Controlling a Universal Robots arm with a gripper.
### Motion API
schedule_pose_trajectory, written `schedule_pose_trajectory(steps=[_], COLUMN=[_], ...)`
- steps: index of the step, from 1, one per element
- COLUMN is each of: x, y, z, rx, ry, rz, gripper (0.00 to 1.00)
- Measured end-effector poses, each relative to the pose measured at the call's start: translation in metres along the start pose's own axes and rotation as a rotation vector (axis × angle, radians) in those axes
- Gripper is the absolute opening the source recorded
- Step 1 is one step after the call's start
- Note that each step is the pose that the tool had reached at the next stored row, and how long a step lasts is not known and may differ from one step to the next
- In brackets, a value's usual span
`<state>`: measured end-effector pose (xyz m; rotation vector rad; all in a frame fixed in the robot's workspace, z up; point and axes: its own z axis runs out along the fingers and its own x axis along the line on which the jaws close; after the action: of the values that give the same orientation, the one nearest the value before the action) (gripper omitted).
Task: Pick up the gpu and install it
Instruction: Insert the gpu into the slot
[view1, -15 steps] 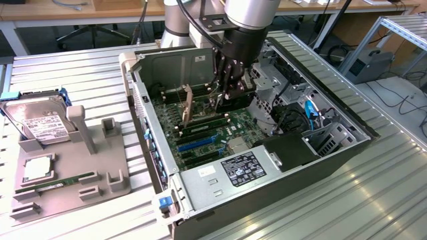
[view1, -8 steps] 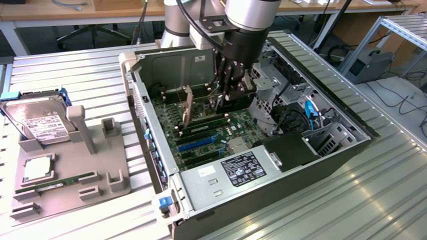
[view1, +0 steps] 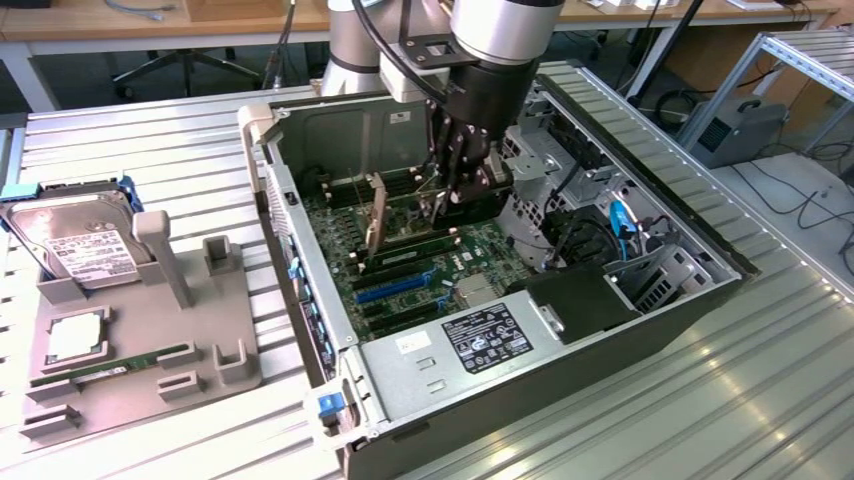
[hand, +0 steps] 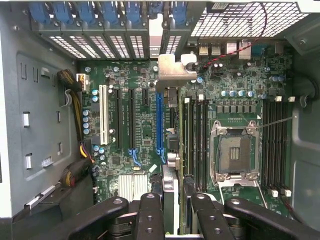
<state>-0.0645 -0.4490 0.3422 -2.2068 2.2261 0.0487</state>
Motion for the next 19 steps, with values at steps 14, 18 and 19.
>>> schedule_pose_trajectory(steps=[14, 18, 19], x=[0.003, 0.0039, 0.0041], y=[-0.0001, -0.0001, -0.0001], z=[0.0019, 0.0024, 0.0025], rx=[0.0, 0.0, 0.0], ry=[0.0, 0.0, 0.0], rz=[0.0, 0.0, 0.0], gripper=[0.27, 0.27, 0.27])
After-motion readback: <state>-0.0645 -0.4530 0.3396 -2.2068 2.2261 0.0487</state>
